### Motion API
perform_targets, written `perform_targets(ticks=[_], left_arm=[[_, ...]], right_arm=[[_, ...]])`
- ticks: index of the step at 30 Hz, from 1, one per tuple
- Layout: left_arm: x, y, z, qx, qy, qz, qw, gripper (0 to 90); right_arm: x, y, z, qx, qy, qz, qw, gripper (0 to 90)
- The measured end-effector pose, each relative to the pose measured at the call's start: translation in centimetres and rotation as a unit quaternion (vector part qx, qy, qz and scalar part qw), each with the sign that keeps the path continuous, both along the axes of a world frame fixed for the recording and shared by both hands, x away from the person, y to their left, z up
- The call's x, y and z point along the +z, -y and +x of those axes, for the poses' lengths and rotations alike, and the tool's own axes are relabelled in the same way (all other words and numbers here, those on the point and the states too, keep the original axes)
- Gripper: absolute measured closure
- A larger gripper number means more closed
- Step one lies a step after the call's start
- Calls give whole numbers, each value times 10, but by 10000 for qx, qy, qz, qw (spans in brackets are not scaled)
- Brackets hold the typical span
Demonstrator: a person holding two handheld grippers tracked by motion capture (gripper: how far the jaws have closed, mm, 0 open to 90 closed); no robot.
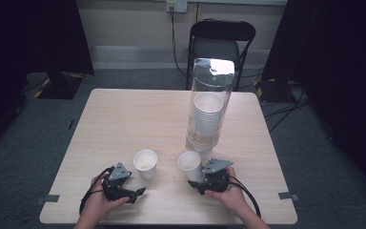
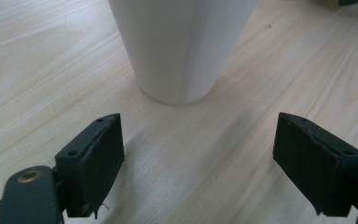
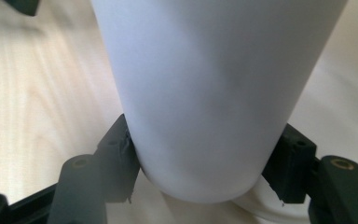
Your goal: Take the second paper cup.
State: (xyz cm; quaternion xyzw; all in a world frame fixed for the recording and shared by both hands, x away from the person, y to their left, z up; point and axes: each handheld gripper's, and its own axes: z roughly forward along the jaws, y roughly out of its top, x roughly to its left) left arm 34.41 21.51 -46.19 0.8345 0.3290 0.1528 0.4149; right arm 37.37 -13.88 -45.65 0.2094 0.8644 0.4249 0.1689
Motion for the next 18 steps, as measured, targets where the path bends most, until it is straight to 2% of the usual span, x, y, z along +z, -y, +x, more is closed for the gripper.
perform_targets(ticks=[2,3,6,12,15,16,18], left_arm=[[2,-1,-1,-33,-17,-47,10000,172],[4,-3,-1,-82,12,-1,10000,174],[5,-5,-2,-74,-70,-153,9998,179],[7,-3,-11,-231,-179,-150,9995,206],[10,-1,-16,-258,-154,-98,9995,216],[14,2,-22,-385,-171,-124,9990,222],[15,6,-27,-535,-157,-148,9983,253]], right_arm=[[1,-3,-2,88,39,48,9999,364],[1,-4,-3,140,53,72,9999,364],[3,-9,-7,294,70,161,9994,364],[1,-16,-11,518,71,164,9985,363],[-1,-17,-12,622,47,162,9979,362],[-2,-19,-13,735,35,143,9972,362],[-3,-20,-14,787,8,113,9968,361]])
